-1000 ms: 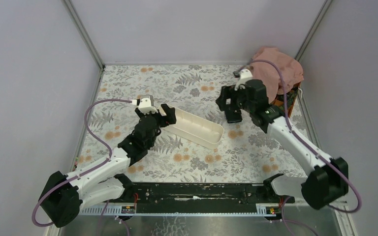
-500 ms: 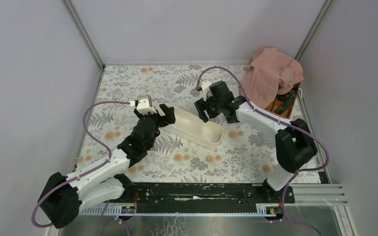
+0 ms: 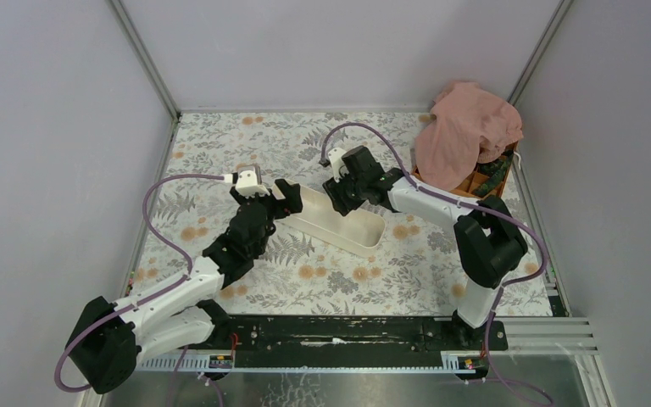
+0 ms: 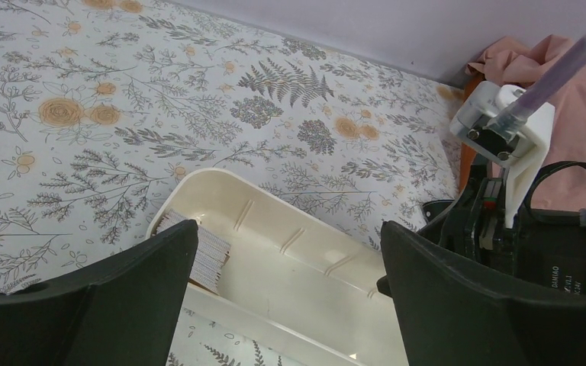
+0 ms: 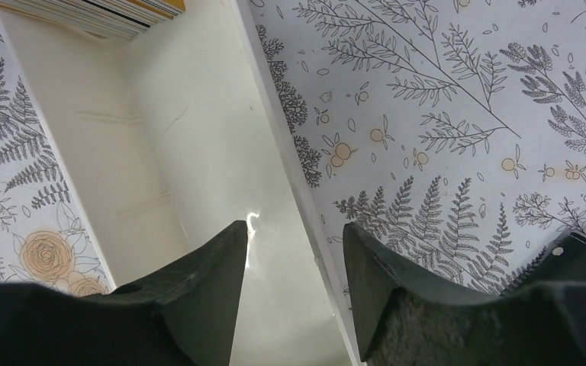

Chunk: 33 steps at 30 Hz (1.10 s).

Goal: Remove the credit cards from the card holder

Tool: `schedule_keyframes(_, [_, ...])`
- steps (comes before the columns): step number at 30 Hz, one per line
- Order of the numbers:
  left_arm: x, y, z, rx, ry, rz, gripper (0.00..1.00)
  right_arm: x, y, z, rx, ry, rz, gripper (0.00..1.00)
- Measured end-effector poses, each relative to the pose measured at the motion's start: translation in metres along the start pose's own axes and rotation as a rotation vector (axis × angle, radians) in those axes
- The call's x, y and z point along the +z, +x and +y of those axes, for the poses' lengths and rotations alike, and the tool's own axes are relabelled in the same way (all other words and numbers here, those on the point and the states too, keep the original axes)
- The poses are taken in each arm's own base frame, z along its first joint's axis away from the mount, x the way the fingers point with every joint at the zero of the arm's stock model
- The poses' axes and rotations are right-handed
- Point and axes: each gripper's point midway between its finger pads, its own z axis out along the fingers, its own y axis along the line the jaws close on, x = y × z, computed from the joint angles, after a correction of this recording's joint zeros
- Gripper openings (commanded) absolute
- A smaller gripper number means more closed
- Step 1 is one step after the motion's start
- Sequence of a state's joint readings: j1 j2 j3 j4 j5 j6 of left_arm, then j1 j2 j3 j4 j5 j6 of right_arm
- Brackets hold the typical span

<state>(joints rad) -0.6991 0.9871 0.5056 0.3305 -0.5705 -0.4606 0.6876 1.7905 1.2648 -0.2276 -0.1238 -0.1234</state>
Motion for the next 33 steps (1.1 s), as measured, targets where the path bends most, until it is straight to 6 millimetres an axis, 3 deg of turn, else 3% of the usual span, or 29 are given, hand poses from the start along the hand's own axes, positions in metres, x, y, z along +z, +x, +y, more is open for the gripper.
schedule_keyframes(15, [0.001, 0.000, -0.002, -0.003, 0.007, -0.002, 1.00, 0.016, 0.008, -0.003, 0.017, 0.011, 0.014, 0.50])
schedule_keyframes(29, [0.001, 0.000, -0.002, -0.002, 0.008, -0.002, 1.00, 0.020, 0.018, -0.012, 0.027, 0.070, 0.022, 0.21])
schedule_keyframes(33, [0.001, 0.000, -0.003, -0.002, 0.011, -0.001, 1.00, 0.021, 0.016, -0.009, 0.023, 0.063, 0.016, 0.05])
